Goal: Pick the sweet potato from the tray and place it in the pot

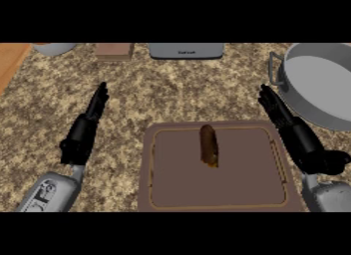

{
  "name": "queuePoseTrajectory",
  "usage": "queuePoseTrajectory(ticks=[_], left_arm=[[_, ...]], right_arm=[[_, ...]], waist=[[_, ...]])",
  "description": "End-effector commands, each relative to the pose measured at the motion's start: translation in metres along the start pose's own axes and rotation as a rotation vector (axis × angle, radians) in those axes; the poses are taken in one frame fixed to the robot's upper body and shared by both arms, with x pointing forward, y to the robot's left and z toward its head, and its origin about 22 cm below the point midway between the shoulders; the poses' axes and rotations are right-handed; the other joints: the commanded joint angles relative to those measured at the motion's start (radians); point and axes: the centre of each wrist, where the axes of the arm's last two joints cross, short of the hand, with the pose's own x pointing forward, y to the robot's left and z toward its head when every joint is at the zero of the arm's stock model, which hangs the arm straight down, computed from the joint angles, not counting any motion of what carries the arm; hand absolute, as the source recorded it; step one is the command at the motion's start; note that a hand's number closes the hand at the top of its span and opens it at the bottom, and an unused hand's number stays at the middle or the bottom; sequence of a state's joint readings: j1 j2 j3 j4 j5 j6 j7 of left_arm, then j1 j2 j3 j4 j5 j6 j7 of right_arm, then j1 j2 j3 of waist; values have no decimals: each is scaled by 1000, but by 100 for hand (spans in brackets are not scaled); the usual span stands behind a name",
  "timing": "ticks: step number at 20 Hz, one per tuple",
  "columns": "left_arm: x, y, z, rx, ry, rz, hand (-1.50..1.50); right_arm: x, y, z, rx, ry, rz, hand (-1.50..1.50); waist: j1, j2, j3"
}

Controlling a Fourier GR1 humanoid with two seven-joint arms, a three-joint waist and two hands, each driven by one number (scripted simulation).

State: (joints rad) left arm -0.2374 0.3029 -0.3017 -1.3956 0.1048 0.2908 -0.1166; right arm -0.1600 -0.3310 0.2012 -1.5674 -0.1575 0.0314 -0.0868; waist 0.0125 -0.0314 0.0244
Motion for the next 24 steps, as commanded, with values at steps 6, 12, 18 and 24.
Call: queuePoseTrajectory(ticks=[6,12,18,24], left_arm=[[-39,-6,33,-172,324,48,0],[-50,1,38,-185,418,99,0],[-40,7,28,-205,407,115,0],[-44,14,38,-222,400,111,0]], right_arm=[[-16,44,-9,3,353,522,150],[29,81,-23,-327,-266,761,-150],[51,187,-22,-309,-226,842,-150],[73,208,-23,-326,176,950,-150]], waist=[[23,38,-37],[-20,20,-28],[-20,20,-29],[-7,21,-27]])
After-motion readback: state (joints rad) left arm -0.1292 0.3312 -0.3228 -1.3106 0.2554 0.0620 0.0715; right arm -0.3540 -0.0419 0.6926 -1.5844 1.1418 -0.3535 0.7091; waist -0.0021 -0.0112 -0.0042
